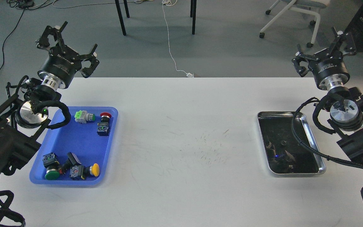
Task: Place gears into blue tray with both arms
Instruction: 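Move the right gripper down over the metal tray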
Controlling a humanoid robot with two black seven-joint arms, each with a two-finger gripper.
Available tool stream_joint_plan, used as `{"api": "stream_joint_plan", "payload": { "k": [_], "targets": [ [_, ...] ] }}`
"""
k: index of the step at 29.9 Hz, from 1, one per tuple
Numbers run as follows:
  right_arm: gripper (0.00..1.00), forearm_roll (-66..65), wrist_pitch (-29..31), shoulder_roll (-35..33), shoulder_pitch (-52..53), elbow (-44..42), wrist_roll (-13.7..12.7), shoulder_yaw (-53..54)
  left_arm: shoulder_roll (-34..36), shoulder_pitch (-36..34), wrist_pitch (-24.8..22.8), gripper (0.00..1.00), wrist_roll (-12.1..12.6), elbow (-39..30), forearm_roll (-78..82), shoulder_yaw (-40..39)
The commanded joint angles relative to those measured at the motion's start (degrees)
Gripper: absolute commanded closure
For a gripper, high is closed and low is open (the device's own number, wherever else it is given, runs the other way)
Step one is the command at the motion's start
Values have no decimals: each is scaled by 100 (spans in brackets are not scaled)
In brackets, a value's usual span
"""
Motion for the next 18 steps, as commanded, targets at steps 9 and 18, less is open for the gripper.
{"api": "stream_joint_plan", "payload": {
  "k": [9,18],
  "targets": [
    [1,-70,-24,-88,86,336,-17,-38,50,-9,214,2,25,19,9,18],
    [1,-685,-59,-817,1350,503,-17,-1758,94,-105,205,2,-1,19,53,44]
  ]
}}
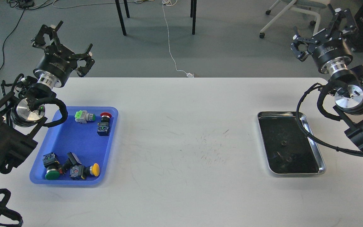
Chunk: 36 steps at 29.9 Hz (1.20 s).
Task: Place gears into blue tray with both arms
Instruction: 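Move the right gripper down over the metal tray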
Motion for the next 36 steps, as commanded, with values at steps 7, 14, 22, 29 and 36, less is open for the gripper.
{"api": "stream_joint_plan", "payload": {
  "k": [7,14,22,29,36],
  "targets": [
    [2,-969,-28,-620,2380,620,28,-3785,67,-138,-45,2,13,-4,25,-13],
    [2,-2550,-37,-665,4086,1489,45,-6554,208,-147,-72,2,-31,-4,34,5],
    [4,-5502,-116,-594,4914,2580,186,-8322,235,-112,-168,2,-13,-4,25,22],
    [8,-7148,-616,-428,5056,3345,406,-10080,287,-121,-221,2,4,-13,34,31],
    [21,-7378,-872,-392,4563,3407,397,-10513,314,-94,-274,2,-4,-13,34,49]
  ]
}}
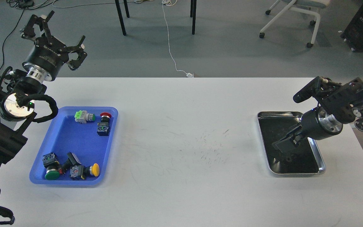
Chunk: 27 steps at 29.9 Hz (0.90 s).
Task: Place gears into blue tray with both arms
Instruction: 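Move the right gripper down over the metal tray, then grasp a small black part in the metal tray with the right gripper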
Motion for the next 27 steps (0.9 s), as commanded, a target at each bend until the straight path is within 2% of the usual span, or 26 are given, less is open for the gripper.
{"api": "stream_joint_plan", "payload": {
  "k": [1,8,12,15,18,27],
  "targets": [
    [23,-175,-33,12,-173,2,-17,-89,19,17,-7,2,-9,1,1,10],
    [39,-404,-77,47,-437,-130,-96,-335,72,17,-7,2,-26,1,1,10],
    [44,-369,-112,161,-630,-341,-184,-291,81,35,-7,2,-35,1,1,11],
    [47,-360,-200,214,-709,-438,-184,-282,89,52,-7,2,-26,1,1,19],
    [55,-343,-227,223,-745,-429,-158,-238,89,70,-16,2,-26,10,10,28],
    [57,-343,-306,223,-1000,-543,-149,-124,186,114,-78,2,-35,10,62,19]
  ]
}}
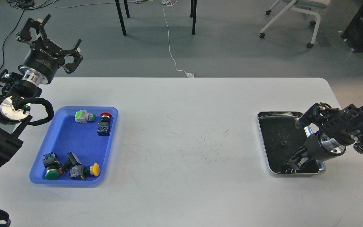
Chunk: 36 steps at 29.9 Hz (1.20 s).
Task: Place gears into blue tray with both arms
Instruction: 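Grasp a small black part in the metal tray with the right gripper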
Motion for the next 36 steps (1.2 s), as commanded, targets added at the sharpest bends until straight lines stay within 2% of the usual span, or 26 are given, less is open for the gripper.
{"api": "stream_joint_plan", "payload": {
  "k": [1,19,27,31,36],
  "targets": [
    [57,1,-73,9,-42,-9,14,41,18,2,-48,2,-7,0,9,-5],
    [59,1,-117,71,-297,-185,-3,164,132,2,-66,2,-15,132,0,-5],
    [79,-17,-293,123,-393,-229,-3,182,150,2,-66,2,-15,141,0,-14],
    [84,-17,-302,53,-350,-194,6,173,150,-15,-57,2,-15,150,0,-31],
    [85,1,-310,-79,36,-10,6,200,185,-24,-66,2,-15,185,0,-31]
  ]
}}
